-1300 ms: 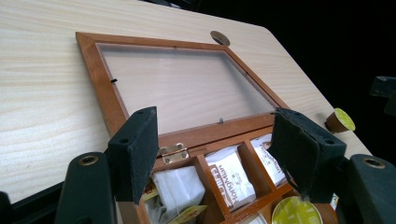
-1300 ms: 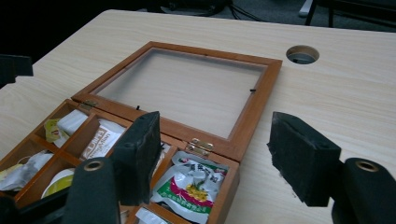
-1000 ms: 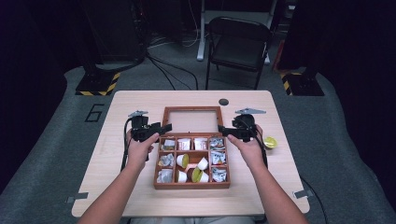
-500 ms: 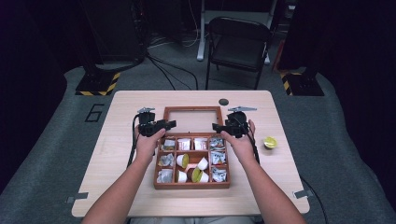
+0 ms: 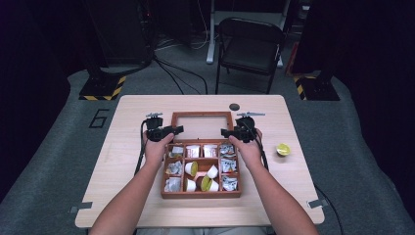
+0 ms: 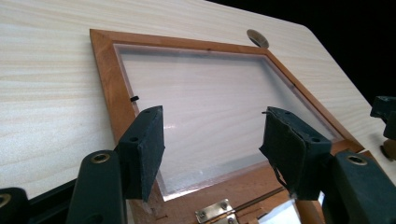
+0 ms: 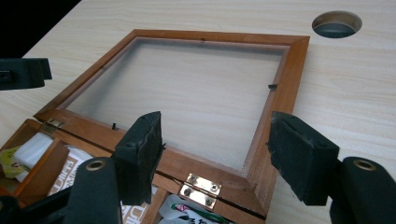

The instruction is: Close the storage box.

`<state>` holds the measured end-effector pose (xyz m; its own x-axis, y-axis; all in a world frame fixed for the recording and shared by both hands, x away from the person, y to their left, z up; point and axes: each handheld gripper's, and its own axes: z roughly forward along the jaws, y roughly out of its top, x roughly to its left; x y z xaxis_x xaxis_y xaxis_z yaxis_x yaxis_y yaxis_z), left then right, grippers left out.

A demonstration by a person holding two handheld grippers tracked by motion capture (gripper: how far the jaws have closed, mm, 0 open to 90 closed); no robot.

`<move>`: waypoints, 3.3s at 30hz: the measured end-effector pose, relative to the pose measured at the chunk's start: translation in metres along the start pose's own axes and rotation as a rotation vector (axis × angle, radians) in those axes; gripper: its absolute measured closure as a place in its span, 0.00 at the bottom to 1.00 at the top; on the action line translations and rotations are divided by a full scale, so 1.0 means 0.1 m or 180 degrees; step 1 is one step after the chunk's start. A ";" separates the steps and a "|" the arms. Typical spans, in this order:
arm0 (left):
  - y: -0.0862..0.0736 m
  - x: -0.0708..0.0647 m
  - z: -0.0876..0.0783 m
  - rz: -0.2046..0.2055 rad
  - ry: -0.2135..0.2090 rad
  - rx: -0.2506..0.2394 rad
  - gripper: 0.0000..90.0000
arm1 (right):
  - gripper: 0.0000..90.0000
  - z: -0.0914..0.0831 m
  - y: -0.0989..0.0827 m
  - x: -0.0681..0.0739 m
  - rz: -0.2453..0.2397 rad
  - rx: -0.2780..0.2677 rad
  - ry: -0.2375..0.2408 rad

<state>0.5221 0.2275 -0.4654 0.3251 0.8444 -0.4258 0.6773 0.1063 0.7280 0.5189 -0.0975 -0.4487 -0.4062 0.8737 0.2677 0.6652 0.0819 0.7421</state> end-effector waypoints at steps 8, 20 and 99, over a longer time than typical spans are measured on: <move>-0.03 0.05 0.08 -0.0052 0.0067 0.0060 0.43 | 0.38 0.11 -0.03 -0.05 0.0094 0.0061 -0.0015; -0.08 0.15 0.11 -0.0182 0.0189 0.0070 0.42 | 0.37 0.23 -0.07 -0.14 0.0197 0.0133 -0.0072; -0.17 0.31 0.27 -0.0444 0.0089 0.0293 0.41 | 0.34 0.42 -0.13 -0.24 0.0475 0.0320 -0.0070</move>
<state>0.5385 0.2380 -0.5051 0.2061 0.8393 -0.5031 0.7726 0.1759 0.6100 0.5464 -0.0991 -0.4910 -0.2852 0.8899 0.3561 0.7768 -0.0030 0.6297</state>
